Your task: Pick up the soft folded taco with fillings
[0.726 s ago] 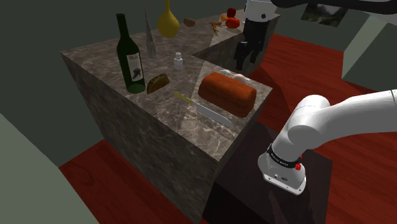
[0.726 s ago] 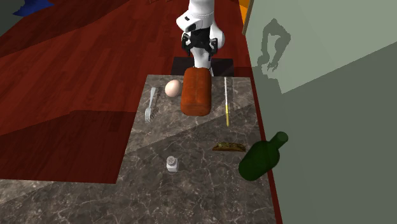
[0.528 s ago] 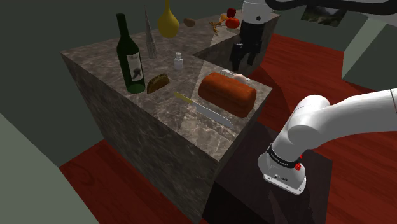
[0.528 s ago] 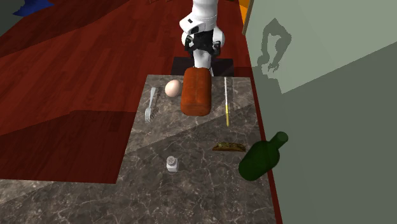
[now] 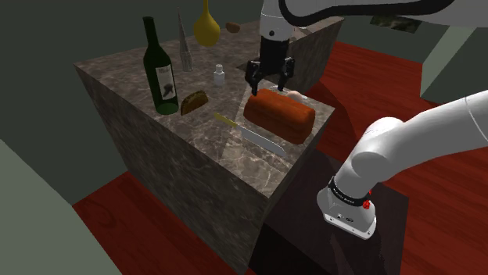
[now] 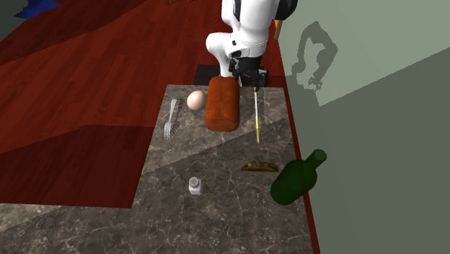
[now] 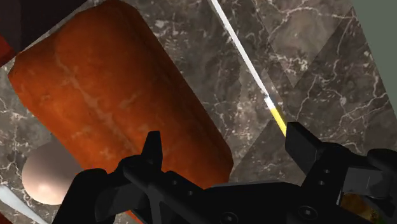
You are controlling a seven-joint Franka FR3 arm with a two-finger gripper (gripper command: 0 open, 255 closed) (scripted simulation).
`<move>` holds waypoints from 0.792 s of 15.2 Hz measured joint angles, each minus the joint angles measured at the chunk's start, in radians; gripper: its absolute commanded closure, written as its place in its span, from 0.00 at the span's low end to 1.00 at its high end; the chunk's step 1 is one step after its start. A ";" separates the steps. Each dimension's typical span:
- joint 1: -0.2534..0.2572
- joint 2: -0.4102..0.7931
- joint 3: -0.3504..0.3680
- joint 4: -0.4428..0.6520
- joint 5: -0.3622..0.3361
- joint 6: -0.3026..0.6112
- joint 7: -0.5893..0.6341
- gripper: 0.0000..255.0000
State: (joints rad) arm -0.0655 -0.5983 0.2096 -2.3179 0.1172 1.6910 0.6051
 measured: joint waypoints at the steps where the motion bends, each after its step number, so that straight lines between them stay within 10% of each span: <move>1: -0.008 0.032 0.021 0.014 0.010 0.022 0.051 0.00; 12: -0.099 0.434 0.202 0.274 -0.013 0.192 0.623 0.00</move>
State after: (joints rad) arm -0.1646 -0.1644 0.4116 -2.0443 0.1045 1.8826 1.2284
